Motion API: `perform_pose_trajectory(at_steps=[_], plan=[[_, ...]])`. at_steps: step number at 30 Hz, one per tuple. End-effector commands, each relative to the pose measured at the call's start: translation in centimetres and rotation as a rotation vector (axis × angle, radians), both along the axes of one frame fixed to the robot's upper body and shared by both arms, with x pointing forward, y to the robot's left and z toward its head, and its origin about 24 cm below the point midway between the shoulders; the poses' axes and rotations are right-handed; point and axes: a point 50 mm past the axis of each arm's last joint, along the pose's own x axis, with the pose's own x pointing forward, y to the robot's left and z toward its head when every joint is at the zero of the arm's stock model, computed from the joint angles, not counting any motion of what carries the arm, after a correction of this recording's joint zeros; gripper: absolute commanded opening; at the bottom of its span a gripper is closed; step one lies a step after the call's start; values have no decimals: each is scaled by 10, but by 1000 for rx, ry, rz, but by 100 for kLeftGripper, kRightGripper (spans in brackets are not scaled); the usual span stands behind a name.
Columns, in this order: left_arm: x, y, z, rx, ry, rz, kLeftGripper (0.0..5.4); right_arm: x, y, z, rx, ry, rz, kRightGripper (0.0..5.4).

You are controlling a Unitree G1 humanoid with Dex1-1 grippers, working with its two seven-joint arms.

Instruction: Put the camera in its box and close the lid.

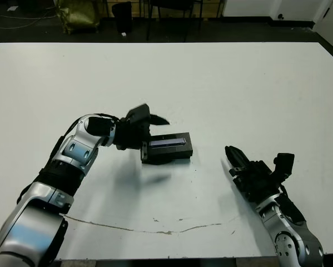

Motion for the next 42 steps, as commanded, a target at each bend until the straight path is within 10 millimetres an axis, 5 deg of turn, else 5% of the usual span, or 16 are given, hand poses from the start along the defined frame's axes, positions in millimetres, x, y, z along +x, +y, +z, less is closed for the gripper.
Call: perform_pose_trajectory(at_steps=[1,11,23,30,42], plan=[[0,6,-7,45,-12,53,538,-4,-3,-5,5,29,-6,0],[-4,12,-4,-31,24,36,538,-6,-3,-7,20,26,8,0],[-44,12,15,-600,213,409,529,-6,-4,-6,9,28,-7,0],[-59,9,25,-728,222,608,381,-4,-3,-5,-21,10,2,0],[-65,4,13,-468,10,781,85,-3,-2,-1,-19,14,2,0]])
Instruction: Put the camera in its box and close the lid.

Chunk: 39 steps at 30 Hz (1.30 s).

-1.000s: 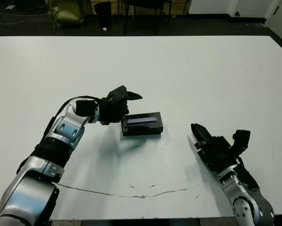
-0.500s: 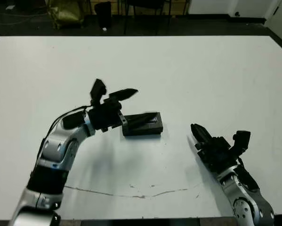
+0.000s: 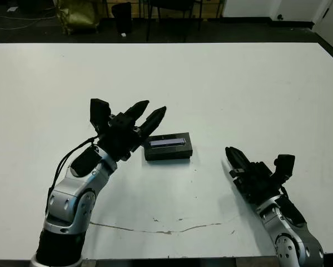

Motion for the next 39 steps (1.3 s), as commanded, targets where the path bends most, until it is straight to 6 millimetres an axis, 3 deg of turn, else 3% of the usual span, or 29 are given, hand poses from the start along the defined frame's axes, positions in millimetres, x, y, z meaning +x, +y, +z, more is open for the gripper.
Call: perform_pose_trajectory(at_steps=[1,4,12,22,39], plan=[[-2,0,-10,76,48,52,62,-1,-1,-1,-12,21,-4,0],[-1,-3,-12,119,50,70,1,1,-1,0,8,22,-3,0],[3,-14,-21,189,48,112,1,4,0,4,-1,23,-1,0],[4,-25,-31,159,108,135,1,5,1,8,-11,-4,6,0],[-2,-52,-59,146,466,81,1,0,1,3,-10,-14,0,0]])
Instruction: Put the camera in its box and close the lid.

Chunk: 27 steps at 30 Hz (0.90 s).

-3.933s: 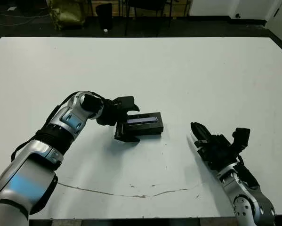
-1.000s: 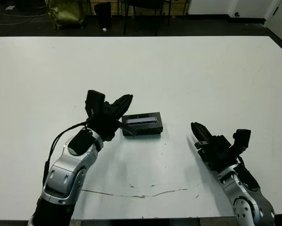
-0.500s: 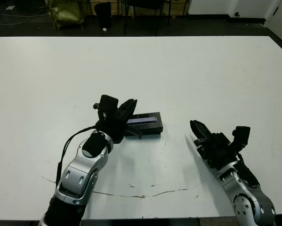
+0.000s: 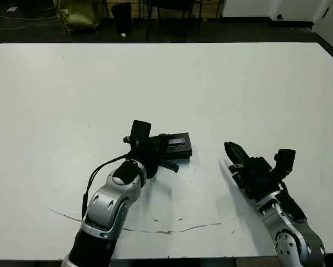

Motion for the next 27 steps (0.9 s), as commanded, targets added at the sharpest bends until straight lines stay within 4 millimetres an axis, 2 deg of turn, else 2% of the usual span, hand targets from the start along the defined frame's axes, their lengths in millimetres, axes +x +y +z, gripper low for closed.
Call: perform_pose_trajectory(at_steps=[1,7,12,20,24,27], plan=[[-6,-1,-15,34,106,-14,1,-2,-1,-5,-21,4,-3,0],[-10,1,-28,162,133,-45,1,-2,1,-6,-22,11,-11,0],[-12,6,-42,179,159,-37,1,-2,2,-6,15,21,-9,0],[-11,10,-50,205,169,-20,1,-2,4,-8,26,24,-7,0],[-9,12,-46,148,164,12,1,-3,4,-8,24,32,-10,0],[-7,17,-29,97,99,23,1,-4,4,-7,25,23,-11,0]])
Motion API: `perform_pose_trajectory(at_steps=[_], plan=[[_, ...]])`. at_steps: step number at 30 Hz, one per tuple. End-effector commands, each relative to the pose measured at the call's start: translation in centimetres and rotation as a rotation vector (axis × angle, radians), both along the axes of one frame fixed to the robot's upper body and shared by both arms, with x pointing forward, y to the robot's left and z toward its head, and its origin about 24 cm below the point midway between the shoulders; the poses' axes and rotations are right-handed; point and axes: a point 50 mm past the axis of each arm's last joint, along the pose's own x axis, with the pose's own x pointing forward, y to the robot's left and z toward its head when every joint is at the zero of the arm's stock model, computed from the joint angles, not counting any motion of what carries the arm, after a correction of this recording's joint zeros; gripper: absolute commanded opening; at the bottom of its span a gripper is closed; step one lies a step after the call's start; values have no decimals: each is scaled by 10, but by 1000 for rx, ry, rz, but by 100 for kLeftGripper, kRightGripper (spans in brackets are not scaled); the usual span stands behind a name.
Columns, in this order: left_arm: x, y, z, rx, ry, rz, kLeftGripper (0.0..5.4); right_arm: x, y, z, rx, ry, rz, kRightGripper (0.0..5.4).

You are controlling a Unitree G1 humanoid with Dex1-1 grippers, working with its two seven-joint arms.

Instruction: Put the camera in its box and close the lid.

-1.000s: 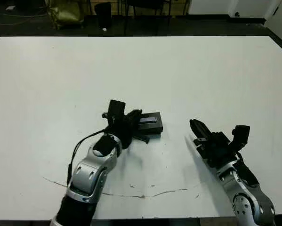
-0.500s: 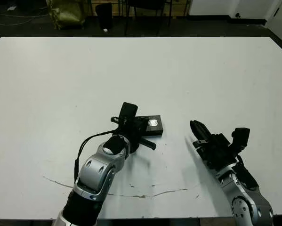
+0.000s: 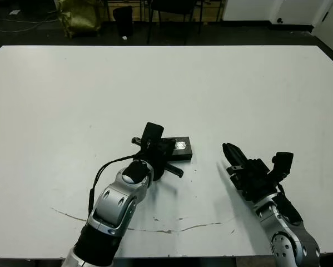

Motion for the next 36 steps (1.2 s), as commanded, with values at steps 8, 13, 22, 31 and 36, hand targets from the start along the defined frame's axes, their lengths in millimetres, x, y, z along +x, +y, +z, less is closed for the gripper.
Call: perform_pose_trajectory(at_steps=[8,13,22,31,36], plan=[[-22,62,52,-165,-190,112,1,-5,-5,4,-11,9,-24,0],[-34,98,76,-209,-367,198,1,-4,-10,17,-31,-40,-26,0],[-35,136,76,-288,-508,371,1,9,-21,40,-60,-96,-94,0],[-33,140,49,-262,-464,499,1,18,-22,50,-177,-163,-207,0],[-36,137,38,-252,-439,511,1,16,-19,44,-222,-168,-206,0]])
